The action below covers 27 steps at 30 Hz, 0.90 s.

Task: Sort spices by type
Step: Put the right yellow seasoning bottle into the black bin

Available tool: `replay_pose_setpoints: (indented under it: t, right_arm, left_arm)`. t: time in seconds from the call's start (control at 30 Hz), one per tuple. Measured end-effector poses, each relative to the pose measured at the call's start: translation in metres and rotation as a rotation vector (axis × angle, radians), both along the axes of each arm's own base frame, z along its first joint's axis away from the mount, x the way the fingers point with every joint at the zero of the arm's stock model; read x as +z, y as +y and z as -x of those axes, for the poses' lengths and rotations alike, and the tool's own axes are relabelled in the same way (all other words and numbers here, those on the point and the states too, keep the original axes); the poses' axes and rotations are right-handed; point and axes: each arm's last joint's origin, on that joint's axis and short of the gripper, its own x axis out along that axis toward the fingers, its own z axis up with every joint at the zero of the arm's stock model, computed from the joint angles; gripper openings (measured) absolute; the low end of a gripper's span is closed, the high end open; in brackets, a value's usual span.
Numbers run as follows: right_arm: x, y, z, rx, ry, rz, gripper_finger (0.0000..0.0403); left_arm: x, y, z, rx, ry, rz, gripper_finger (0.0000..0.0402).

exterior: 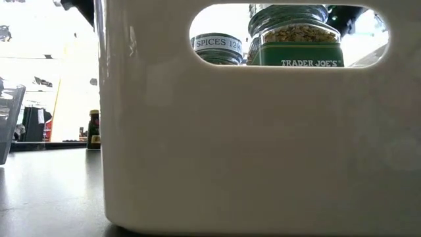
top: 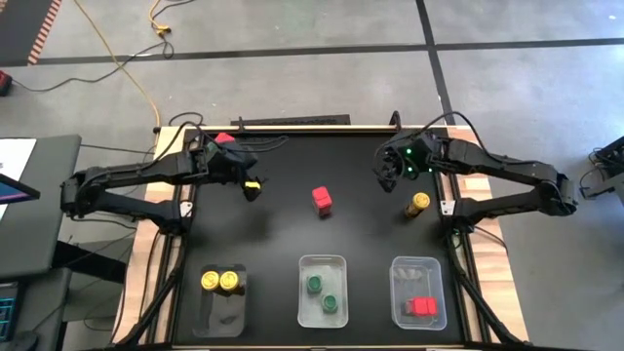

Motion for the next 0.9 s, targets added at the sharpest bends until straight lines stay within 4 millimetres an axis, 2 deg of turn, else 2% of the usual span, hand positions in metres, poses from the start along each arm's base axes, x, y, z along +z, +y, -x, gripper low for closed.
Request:
replay_pose_setpoints:
  t: [0.17,0.37,0.5,0.7,0.9]
  right_arm:
    - [-0.004,0.002,0.009,-0.101,0.082,-0.057,0.028]
    - [0.012,0.003,0.023,-0.178,0.167,-0.112,0.028]
    - [0.015,0.003,0.037,-0.233,0.259,-0.159,0.028]
    - [0.005,0.003,0.059,-0.356,0.43,-0.31,0.028]
    - [-0.008,0.001,0.063,-0.371,0.456,-0.429,0.028]
  left_arm:
    - [-0.012,-0.003,0.001,-0.024,-0.038,-0.025,0.032]
    - [-0.027,-0.011,0.017,-0.018,-0.176,-0.029,0.032]
    - [-0.021,-0.017,0.029,-0.039,-0.237,-0.051,0.032]
    - [-0.008,-0.024,0.041,-0.077,-0.3,-0.092,0.032]
    - [-0.007,-0.024,0.044,-0.076,-0.312,-0.094,0.032]
